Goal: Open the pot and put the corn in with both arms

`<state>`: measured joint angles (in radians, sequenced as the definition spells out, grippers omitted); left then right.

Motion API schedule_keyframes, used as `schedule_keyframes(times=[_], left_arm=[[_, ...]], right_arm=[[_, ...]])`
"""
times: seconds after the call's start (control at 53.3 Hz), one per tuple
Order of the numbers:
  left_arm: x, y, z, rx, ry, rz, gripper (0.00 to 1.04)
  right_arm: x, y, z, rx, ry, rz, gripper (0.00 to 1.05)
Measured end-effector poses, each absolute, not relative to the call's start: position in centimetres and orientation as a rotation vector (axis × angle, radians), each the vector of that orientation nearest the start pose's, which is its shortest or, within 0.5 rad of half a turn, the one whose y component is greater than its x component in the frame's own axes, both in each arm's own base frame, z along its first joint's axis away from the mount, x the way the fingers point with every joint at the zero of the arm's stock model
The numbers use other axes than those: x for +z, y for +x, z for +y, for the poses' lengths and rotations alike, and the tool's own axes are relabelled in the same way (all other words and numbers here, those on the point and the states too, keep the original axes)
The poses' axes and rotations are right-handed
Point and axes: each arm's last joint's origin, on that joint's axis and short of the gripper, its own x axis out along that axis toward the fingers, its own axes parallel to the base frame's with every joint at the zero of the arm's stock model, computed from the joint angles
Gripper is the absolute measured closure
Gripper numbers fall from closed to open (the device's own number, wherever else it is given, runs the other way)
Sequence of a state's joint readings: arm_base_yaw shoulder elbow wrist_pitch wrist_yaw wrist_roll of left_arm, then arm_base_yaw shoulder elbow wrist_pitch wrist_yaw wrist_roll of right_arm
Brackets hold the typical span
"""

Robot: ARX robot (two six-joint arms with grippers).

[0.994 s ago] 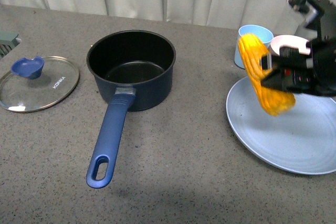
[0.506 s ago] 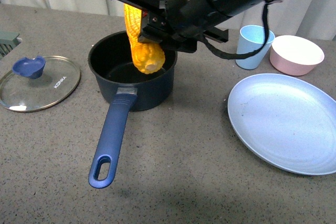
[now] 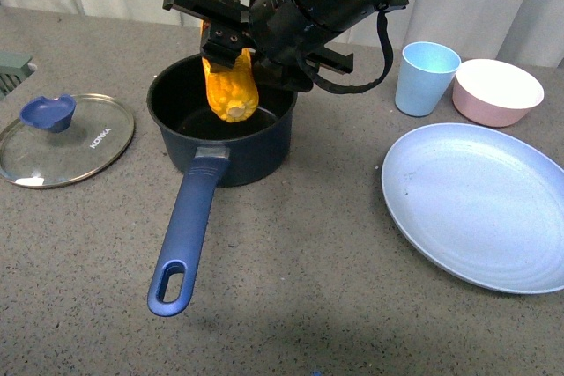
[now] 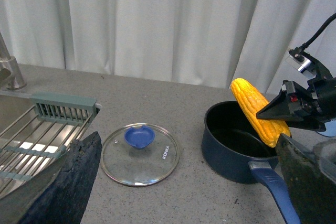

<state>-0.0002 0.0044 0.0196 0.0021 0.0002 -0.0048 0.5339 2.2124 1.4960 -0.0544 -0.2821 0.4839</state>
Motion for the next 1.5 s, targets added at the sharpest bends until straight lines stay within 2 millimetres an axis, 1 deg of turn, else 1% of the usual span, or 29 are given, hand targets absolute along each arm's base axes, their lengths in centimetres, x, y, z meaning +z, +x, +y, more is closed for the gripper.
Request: schedule_keyframes(times=[0.037, 0.206, 0.3, 0.356, 0.45, 0.506, 0.581, 0.6, 0.656, 0.675, 0.713, 0.731, 0.769, 0.844, 0.919, 0.975, 0.994, 1.05, 1.069, 1.125, 1.144, 1.2, 1.219, 1.238, 1.294, 1.312, 1.406, 1.462, 1.5], left_arm=[[17.0, 9.7, 0.0, 0.0, -0.005, -0.017, 0.06], [17.0, 9.7, 0.0, 0.0, -0.005, -0.017, 0.06], [17.0, 9.7, 0.0, 0.0, -0.005, -0.017, 0.06], [17.0, 9.7, 0.0, 0.0, -0.005, -0.017, 0.06], [17.0, 9.7, 0.0, 0.0, -0.005, -0.017, 0.06], [17.0, 9.7, 0.0, 0.0, -0.005, -0.017, 0.06], [17.0, 9.7, 0.0, 0.0, -0.005, -0.017, 0.06], [17.0, 9.7, 0.0, 0.0, -0.005, -0.017, 0.06], [17.0, 9.7, 0.0, 0.0, -0.005, -0.017, 0.06], [17.0, 9.7, 0.0, 0.0, -0.005, -0.017, 0.06], [17.0, 9.7, 0.0, 0.0, -0.005, -0.017, 0.06], [17.0, 9.7, 0.0, 0.0, -0.005, -0.017, 0.06], [17.0, 9.7, 0.0, 0.0, -0.005, -0.017, 0.06], [17.0, 9.7, 0.0, 0.0, -0.005, -0.017, 0.06], [17.0, 9.7, 0.0, 0.0, -0.005, -0.017, 0.06], [17.0, 9.7, 0.0, 0.0, -0.005, -0.017, 0.06], [17.0, 9.7, 0.0, 0.0, -0.005, -0.017, 0.06], [17.0, 9.7, 0.0, -0.001, -0.005, -0.018, 0.06], [17.0, 9.7, 0.0, 0.002, -0.005, -0.018, 0.06], [17.0, 9.7, 0.0, 0.001, -0.005, -0.017, 0.06], [17.0, 9.7, 0.0, 0.001, -0.005, -0.017, 0.06], [17.0, 9.7, 0.0, 0.001, -0.005, -0.017, 0.06], [17.0, 9.7, 0.0, 0.001, -0.005, -0.017, 0.06], [17.0, 9.7, 0.0, 0.001, -0.005, -0.017, 0.06], [17.0, 9.7, 0.0, 0.001, -0.005, -0.017, 0.06], [17.0, 9.7, 0.0, 0.0, -0.005, -0.017, 0.06], [17.0, 9.7, 0.0, 0.0, -0.005, -0.017, 0.06], [17.0, 9.7, 0.0, 0.0, -0.005, -0.017, 0.06], [17.0, 9.7, 0.0, 0.001, -0.005, -0.017, 0.06]], right_arm=[[13.3, 40.1, 24.6, 0.567, 0.331, 0.952, 0.55], [13.3, 40.2, 24.6, 0.567, 0.327, 0.941, 0.3], [12.9, 40.1, 24.2, 0.55, 0.321, 0.938, 0.14], [12.6, 39.9, 23.8, 0.539, 0.32, 0.935, 0.07], [12.7, 39.2, 22.8, 0.501, 0.307, 0.901, 0.1], [13.6, 38.5, 21.5, 0.461, 0.279, 0.833, 0.09], [15.8, 36.9, 19.2, 0.381, 0.232, 0.686, 0.09], [16.5, 36.2, 18.3, 0.356, 0.221, 0.639, 0.09], [17.6, 34.4, 16.0, 0.277, 0.187, 0.549, 0.09], [17.7, 33.5, 15.1, 0.25, 0.172, 0.526, 0.09], [17.5, 32.3, 13.8, 0.214, 0.154, 0.511, 0.09], [17.4, 32.0, 13.5, 0.205, 0.149, 0.509, 0.09], [17.0, 30.7, 12.3, 0.17, 0.13, 0.502, 0.09], [16.2, 27.9, 10.0, 0.135, 0.104, 0.531, 0.09], [16.2, 26.1, 8.6, 0.102, 0.081, 0.512, 0.09], [15.8, 25.7, 8.0, 0.024, 0.037, 0.318, 0.2], [15.7, 25.6, 7.9, 0.017, 0.04, 0.289, 0.21], [15.0, 24.4, 6.9, 0.016, 0.018, 0.171, 0.32], [15.0, 23.7, 6.4, 0.011, 0.015, 0.123, 0.37], [15.7, 22.8, 5.6, 0.007, 0.017, 0.044, 0.48], [15.8, 22.7, 5.4, 0.008, 0.017, 0.036, 0.5], [16.3, 21.8, 4.7, 0.003, 0.017, 0.007, 0.61], [16.4, 21.3, 4.3, 0.004, 0.013, 0.002, 0.66], [16.4, 21.1, 4.2, 0.005, 0.012, 0.002, 0.68], [16.2, 20.3, 3.7, 0.004, 0.005, 0.013, 0.78], [16.1, 20.2, 3.6, 0.004, 0.004, 0.015, 0.8], [16.0, 19.1, 2.9, 0.002, 0.001, 0.024, 0.96], [16.0, 18.6, 2.6, 0.004, -0.003, 0.021, 1.04], [16.1, 18.2, 2.4, 0.004, -0.001, 0.019, 1.03]])
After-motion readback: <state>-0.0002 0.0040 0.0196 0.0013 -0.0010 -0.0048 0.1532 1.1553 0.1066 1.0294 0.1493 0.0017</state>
